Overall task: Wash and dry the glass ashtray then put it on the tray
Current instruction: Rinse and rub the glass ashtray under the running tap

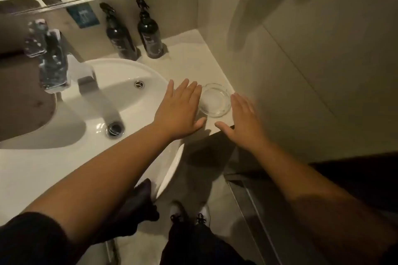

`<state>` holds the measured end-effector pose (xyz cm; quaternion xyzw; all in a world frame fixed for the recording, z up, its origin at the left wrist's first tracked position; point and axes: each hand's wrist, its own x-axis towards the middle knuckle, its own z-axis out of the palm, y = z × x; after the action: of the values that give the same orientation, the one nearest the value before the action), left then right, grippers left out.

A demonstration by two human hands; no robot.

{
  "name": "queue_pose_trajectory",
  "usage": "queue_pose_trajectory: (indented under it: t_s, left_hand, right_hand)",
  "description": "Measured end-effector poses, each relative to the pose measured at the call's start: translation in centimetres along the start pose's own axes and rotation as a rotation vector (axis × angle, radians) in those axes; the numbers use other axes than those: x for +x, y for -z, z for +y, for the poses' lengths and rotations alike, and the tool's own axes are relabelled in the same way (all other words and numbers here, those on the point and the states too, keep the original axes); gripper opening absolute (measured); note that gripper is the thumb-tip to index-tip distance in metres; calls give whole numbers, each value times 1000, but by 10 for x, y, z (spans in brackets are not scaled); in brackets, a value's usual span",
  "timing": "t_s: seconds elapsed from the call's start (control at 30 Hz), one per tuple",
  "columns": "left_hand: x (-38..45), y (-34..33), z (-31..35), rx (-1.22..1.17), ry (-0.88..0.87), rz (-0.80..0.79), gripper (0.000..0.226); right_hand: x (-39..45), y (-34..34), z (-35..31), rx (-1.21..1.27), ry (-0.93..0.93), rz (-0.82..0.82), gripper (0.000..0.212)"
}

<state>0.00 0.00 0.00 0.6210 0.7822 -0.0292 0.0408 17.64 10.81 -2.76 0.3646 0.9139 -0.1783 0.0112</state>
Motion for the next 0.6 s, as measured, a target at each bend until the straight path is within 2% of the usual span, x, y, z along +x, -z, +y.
queue_pose_trajectory:
  t_s: [0.17,0.37,0.53,0.6]
  left_hand:
    - [37,-5,-16,-47,-57,-45,86]
    - [71,-15,-23,-54,-153,-120,91]
    - [90,-20,-23,-47,-95,-316,90]
    - [93,-22,-21,-37,-55,-356,83]
  right_hand:
    - [20,-12,4,84,-61,-63,94]
    - [37,-16,6,147,-70,-42,94]
    - [48,-22,8,184,-84,-55,96]
    - [49,-25,8,219,-122,-67,98]
